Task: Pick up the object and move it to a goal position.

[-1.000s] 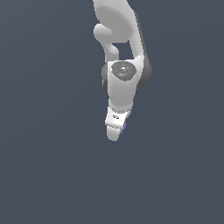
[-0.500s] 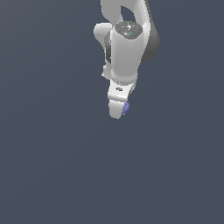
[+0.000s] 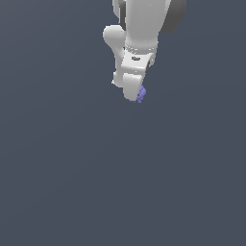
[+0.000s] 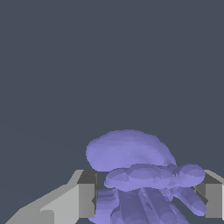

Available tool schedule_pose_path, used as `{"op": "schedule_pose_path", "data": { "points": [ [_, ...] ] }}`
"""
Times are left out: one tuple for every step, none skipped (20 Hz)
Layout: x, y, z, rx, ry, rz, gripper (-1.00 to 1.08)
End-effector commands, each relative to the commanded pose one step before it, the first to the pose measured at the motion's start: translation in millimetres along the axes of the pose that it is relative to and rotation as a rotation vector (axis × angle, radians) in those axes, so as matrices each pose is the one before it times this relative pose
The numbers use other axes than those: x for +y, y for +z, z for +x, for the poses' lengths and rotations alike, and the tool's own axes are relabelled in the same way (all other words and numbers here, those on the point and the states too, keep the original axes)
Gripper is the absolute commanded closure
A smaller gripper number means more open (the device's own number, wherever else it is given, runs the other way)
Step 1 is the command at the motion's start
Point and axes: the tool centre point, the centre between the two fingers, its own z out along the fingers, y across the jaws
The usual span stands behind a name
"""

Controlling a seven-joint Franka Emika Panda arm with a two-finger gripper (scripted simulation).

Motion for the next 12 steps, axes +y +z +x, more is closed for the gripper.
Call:
{"op": "schedule_pose_path", "data": {
  "points": [
    [-11.82,-19.47,-1.33,0.00120,-0.00026,0.00111,1.08],
    [-3.98,-7.06,-0.35,0.00000,0.00000,0.00000,1.08],
    [-3.70,-6.75,-0.47,0.00046,-0.00006,0.00016,1.08],
    [-3.51,-6.38,-0.32,0.00000,0.00000,0.00000,1.08],
    [-3.21,-6.00,-0.47,0.00046,0.00000,0.00017,1.08],
    [-3.02,-5.57,-0.29,0.00000,0.00000,0.00000,1.08],
    [-2.76,-5.13,-0.26,0.00000,0.00000,0.00000,1.08],
    [-2.39,-4.68,-0.46,0.00044,0.00011,0.00019,1.08],
    [-2.19,-4.21,-0.22,0.00000,0.00000,0.00000,1.08],
    [-1.90,-3.74,-0.20,0.00000,0.00000,0.00000,1.08],
    [-1.59,-3.25,-0.18,0.00000,0.00000,0.00000,1.08],
    [-1.17,-2.70,-0.30,-0.00016,0.00046,0.00003,1.08]
  ]
}}
